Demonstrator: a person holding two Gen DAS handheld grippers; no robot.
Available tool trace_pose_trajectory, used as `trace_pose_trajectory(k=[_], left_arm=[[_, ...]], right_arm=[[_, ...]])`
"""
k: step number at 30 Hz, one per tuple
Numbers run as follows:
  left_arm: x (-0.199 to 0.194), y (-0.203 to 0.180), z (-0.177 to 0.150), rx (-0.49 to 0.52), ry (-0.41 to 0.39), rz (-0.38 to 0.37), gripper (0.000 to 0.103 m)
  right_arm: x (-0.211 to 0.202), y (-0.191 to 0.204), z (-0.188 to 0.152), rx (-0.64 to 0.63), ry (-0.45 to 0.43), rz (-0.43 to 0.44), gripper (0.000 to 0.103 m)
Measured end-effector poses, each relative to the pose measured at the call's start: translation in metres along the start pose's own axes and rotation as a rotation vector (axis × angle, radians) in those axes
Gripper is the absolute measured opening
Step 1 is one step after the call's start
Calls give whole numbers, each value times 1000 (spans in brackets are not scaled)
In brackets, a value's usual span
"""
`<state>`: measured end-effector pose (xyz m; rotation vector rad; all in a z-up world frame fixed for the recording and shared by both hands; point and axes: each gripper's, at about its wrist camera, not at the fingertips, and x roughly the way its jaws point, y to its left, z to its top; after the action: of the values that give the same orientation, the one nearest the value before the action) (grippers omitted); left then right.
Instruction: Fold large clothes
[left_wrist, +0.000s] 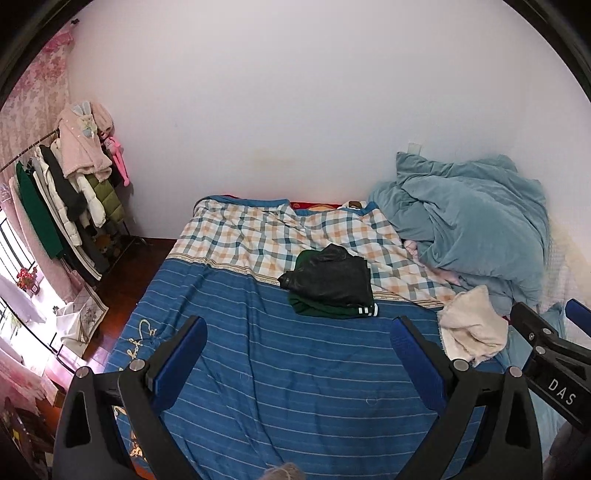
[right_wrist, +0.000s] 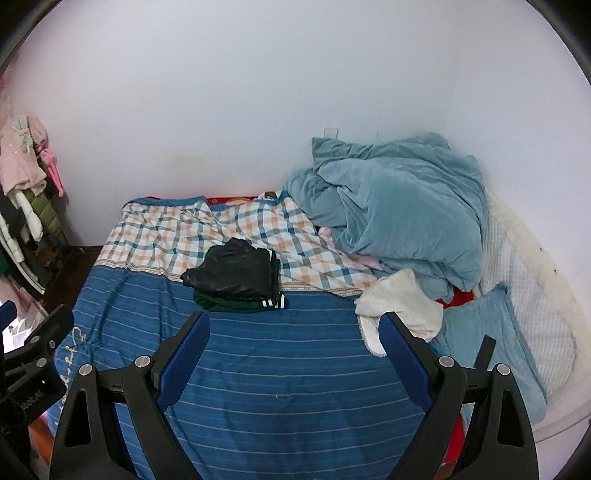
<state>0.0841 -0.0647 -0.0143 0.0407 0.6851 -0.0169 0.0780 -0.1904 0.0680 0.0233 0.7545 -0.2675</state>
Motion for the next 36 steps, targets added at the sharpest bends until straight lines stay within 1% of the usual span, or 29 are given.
trace_pose_trajectory(k=[5,8,10,11,13,19,36], left_arm=[[-14,-2,-8,3,-8,-5,101],[-18,-3,-12,-2,-16,6,102],[-23,-3,-14,-11,-29,6,102],[-24,-3,-14,-13,-31,-3,102],[-25,-3,-15,-15,-28,-8,103],[-34,-2,-18,-15,-53,20,103],[-46,-1,-20,-11,-75,28,103]], right_arm=[[-17,-3,-3,-7,-22,6,94],[-26,-4,-5,-19,-35,-2,94],[-29,-5,-6,-27,-44,-13,98],[-31,-5,-7,-26,-46,-14,98],[-32,-8,-8,-19,-49,-8,98],[-35,-11,-7,-14,-53,-2,99],[-47,-7,-14,-6,-58,15,99]])
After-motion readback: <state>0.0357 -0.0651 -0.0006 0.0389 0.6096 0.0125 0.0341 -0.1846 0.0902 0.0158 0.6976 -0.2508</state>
